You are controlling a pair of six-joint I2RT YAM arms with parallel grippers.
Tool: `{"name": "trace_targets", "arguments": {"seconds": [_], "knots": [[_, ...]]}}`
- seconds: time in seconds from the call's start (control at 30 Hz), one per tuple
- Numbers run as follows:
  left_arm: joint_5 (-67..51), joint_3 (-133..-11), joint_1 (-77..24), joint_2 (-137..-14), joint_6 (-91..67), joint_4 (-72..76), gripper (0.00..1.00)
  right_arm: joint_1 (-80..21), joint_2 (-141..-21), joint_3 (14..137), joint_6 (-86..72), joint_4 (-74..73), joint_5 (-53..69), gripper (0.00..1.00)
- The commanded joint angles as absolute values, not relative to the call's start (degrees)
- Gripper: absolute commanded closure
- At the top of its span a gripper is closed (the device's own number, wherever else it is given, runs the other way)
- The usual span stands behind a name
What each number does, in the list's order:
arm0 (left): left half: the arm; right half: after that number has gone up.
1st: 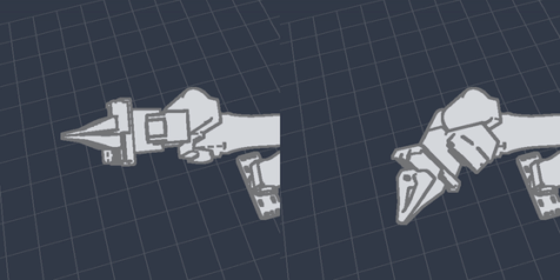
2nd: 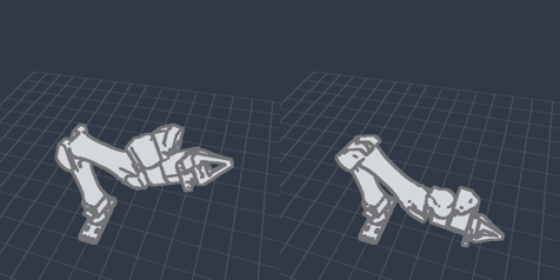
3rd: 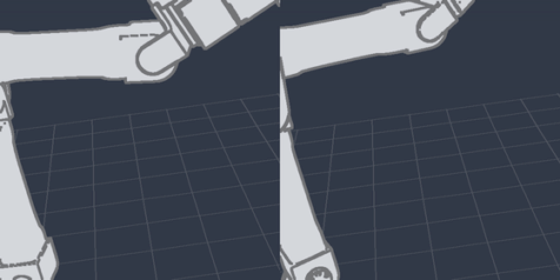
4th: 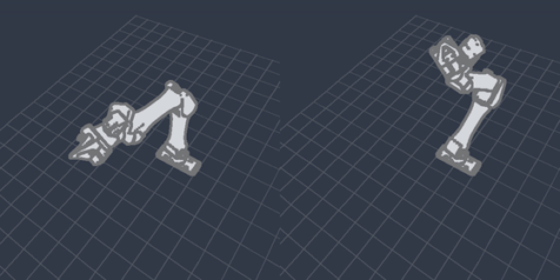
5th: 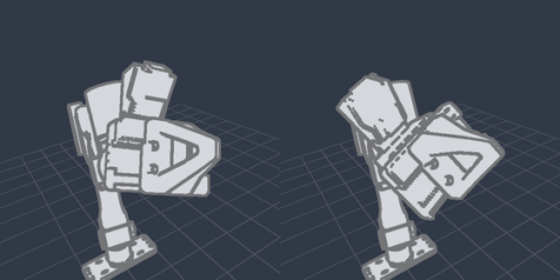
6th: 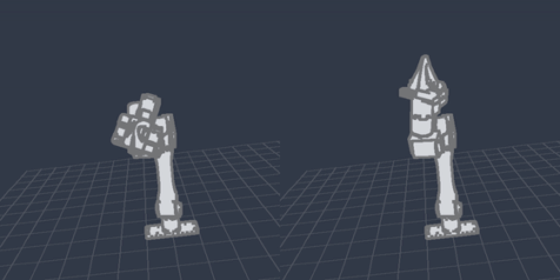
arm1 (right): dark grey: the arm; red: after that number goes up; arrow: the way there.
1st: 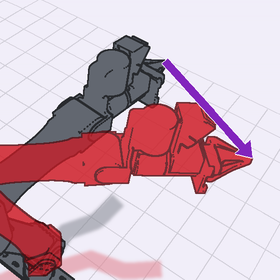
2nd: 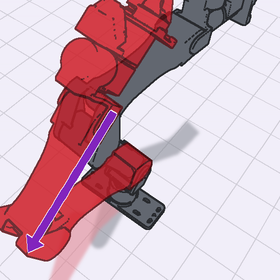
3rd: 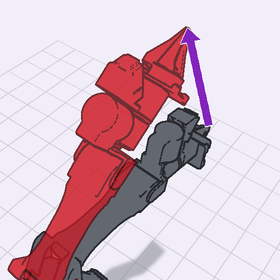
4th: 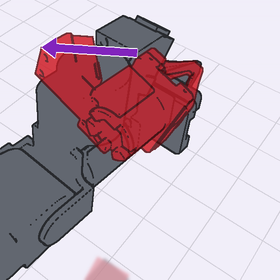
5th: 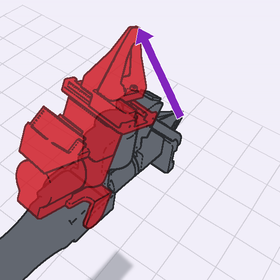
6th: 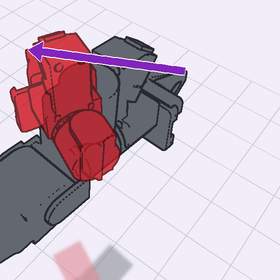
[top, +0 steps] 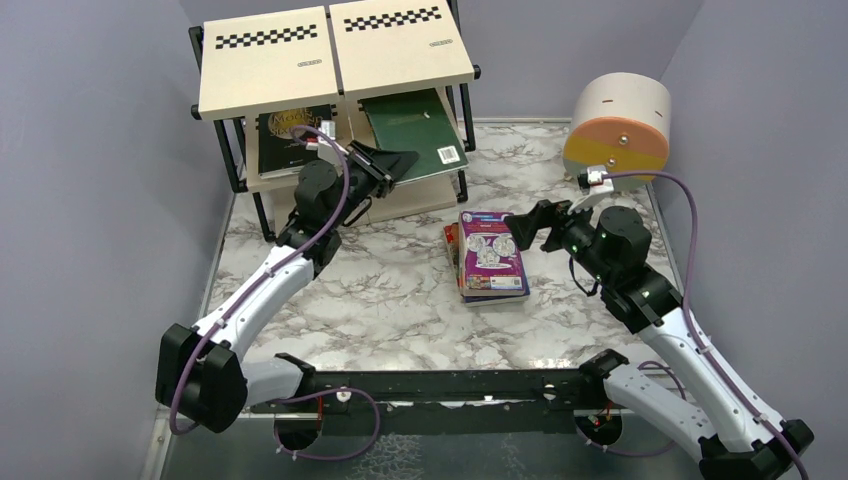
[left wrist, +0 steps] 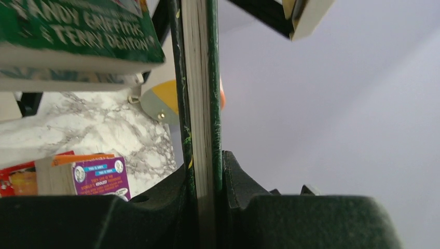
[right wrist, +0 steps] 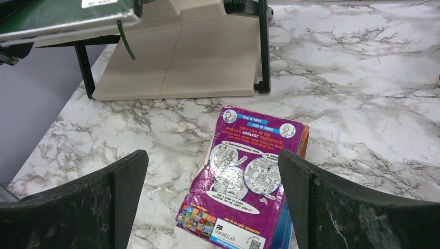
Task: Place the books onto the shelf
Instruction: Place the book on the shelf.
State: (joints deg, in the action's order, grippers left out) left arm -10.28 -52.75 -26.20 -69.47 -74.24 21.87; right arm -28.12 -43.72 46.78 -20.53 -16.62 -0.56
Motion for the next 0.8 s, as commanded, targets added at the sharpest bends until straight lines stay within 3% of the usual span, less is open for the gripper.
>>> {"name": "trace_targets", "arguments": {"seconds": [0.0, 0.77], "knots": [[-14.71, -53.89, -21.14, -66.12, -76.57, 29.71, 1.0, -28.36, -44.31, 47.22, -19.95, -16.26, -0.59, 0.05], [-38.48, -51.6, 5.54, -66.19, -86.2, 32.87, 1.0, -28.37, -49.84, 48.25, -19.03, -13.0, 2.65, 0.06]]}}
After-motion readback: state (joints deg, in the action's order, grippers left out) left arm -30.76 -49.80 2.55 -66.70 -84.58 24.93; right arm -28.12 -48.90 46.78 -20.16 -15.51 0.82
